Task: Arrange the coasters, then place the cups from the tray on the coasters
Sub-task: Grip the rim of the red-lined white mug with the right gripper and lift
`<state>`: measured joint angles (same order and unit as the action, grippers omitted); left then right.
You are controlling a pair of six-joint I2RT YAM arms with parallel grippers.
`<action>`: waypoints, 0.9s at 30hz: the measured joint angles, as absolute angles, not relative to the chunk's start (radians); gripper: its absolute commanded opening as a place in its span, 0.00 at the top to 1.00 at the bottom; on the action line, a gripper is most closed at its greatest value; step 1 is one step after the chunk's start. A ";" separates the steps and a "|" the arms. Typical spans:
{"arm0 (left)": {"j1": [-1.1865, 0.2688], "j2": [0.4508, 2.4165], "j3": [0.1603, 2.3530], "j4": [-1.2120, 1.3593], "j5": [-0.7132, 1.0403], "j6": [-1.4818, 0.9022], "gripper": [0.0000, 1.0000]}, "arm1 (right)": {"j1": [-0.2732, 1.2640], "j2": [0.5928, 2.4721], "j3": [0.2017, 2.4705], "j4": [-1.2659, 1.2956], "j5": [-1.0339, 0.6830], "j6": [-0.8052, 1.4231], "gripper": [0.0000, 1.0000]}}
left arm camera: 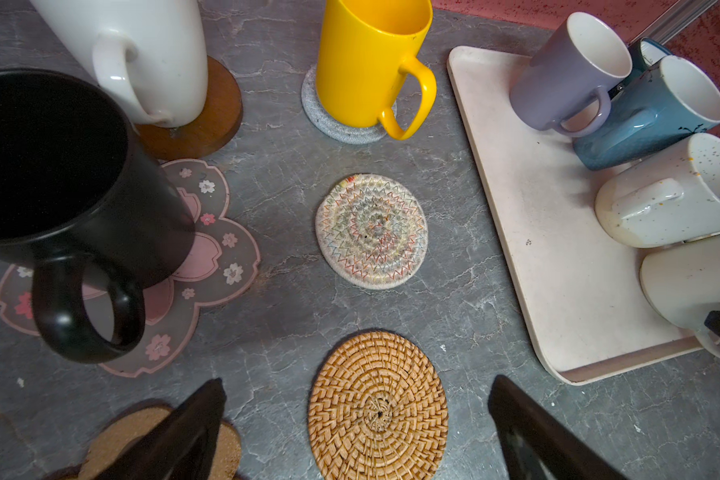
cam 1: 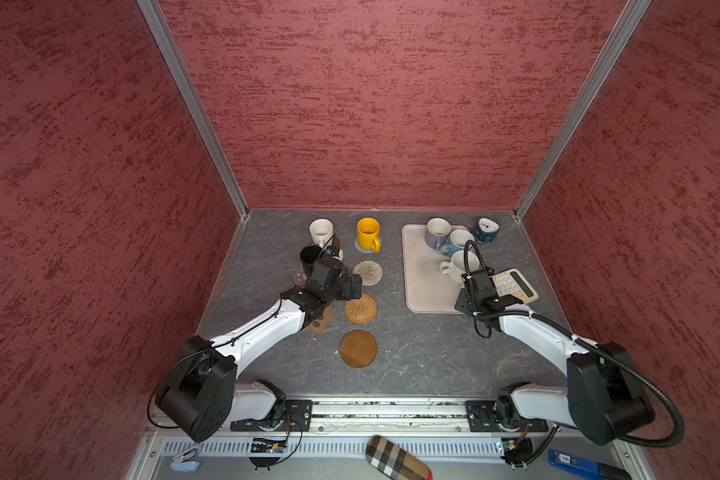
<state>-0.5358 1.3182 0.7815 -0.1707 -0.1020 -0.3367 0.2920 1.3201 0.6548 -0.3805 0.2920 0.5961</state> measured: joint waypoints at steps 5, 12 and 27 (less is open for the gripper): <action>-0.532 1.318 0.781 -0.171 -0.102 -0.337 0.00 | 0.290 1.358 0.655 -0.361 0.291 0.587 0.48; -0.532 1.319 0.781 -0.167 -0.102 -0.336 0.01 | 0.290 1.382 0.655 -0.355 0.296 0.572 0.53; -0.525 1.323 0.781 -0.163 -0.102 -0.336 0.00 | 0.289 1.389 0.655 -0.341 0.289 0.540 0.82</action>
